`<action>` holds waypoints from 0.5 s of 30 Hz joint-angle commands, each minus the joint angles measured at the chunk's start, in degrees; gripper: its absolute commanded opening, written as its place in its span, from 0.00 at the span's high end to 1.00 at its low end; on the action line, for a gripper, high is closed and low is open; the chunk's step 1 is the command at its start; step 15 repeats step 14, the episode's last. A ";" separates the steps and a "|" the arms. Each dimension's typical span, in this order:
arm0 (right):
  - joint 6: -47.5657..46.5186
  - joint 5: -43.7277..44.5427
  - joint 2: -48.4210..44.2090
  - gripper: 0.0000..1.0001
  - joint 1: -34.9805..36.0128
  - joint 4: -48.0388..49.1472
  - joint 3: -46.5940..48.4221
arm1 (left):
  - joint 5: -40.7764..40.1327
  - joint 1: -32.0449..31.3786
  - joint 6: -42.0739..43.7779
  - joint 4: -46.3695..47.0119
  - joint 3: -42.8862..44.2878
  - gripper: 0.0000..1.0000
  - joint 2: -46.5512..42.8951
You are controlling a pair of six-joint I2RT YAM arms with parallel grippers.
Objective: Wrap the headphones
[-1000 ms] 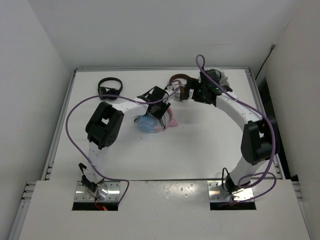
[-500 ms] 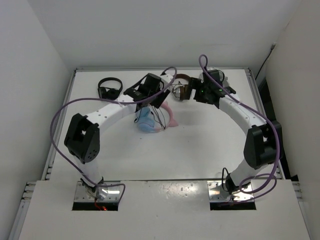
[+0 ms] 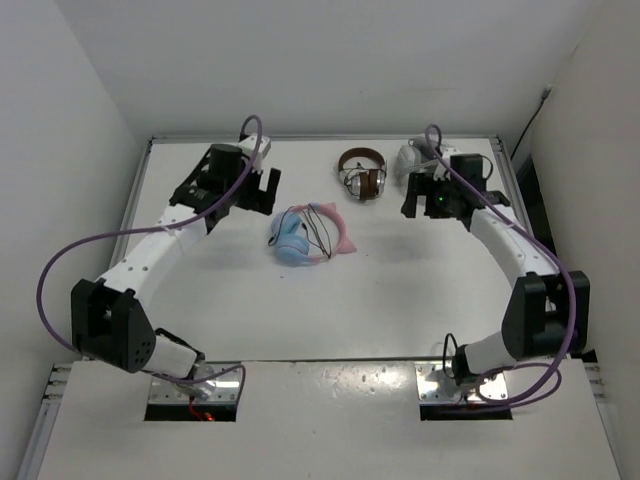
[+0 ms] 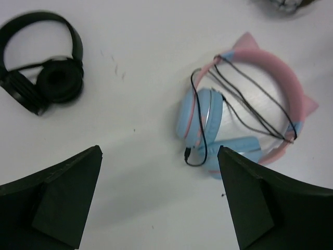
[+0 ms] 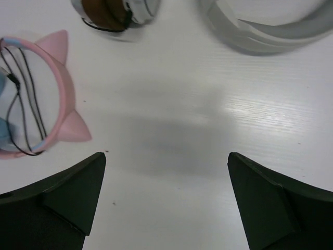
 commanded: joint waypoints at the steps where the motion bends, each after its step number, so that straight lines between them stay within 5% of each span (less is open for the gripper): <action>1: -9.15 -6.92 -2.61 0.00 -4.71 -0.18 -4.23 | 1.64 0.62 -1.03 1.64 -6.37 0.00 -2.61; 8: -12.59 -8.07 -4.37 0.00 -9.30 -0.18 -9.87 | 3.38 2.99 -0.51 6.82 -16.06 0.00 -4.46; 15: -12.59 -10.96 -6.13 0.00 -11.49 -0.18 -11.02 | -0.39 3.78 -4.55 8.24 -16.59 0.00 -5.60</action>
